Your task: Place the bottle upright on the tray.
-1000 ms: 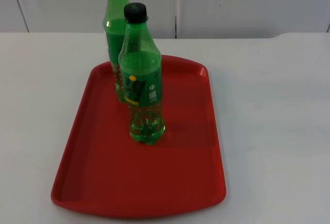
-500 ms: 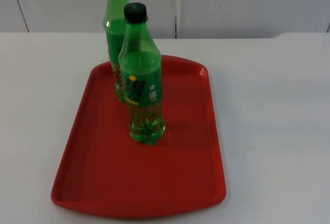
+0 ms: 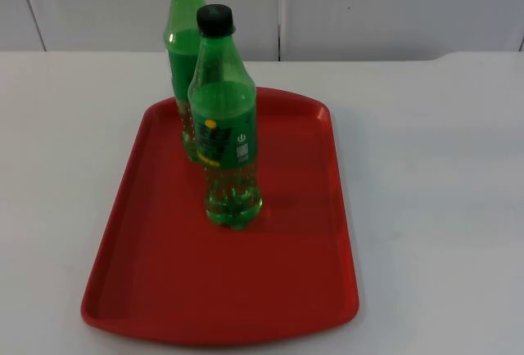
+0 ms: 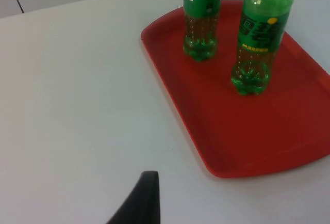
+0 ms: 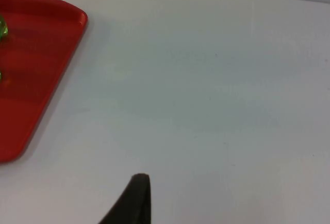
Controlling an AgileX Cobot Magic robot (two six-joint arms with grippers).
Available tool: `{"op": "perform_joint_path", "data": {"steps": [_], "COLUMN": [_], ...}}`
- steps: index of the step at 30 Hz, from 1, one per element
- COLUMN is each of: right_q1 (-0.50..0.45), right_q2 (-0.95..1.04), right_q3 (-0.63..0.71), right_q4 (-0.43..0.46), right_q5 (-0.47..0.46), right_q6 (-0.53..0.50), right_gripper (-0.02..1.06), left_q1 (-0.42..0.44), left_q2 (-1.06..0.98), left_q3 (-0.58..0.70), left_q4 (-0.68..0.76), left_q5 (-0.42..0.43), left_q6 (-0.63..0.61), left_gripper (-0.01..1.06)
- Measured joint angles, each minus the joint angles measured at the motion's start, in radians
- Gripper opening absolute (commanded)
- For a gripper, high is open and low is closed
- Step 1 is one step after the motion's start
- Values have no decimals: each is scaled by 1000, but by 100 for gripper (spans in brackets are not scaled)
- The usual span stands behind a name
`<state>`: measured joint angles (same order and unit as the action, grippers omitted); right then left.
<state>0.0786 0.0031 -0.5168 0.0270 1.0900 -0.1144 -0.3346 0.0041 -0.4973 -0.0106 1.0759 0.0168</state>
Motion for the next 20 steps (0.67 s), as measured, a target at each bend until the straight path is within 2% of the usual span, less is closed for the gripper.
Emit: {"op": "perform_joint_path", "data": {"steps": [6, 15, 20], "right_q1": [0, 0, 0], "right_q2": [0, 0, 0], "right_q3": [0, 0, 0], "right_q4": [0, 0, 0], "right_q5": [0, 0, 0], "right_q6": [0, 0, 0], "right_gripper": [105, 105, 105], "left_q1": [31, 266, 342], "left_q2": [0, 0, 0], "left_q3": [0, 0, 0], "left_q4": [0, 0, 0], "left_q5": [0, 0, 0], "left_q6": [1, 1, 1], "left_gripper": [105, 105, 105]}}
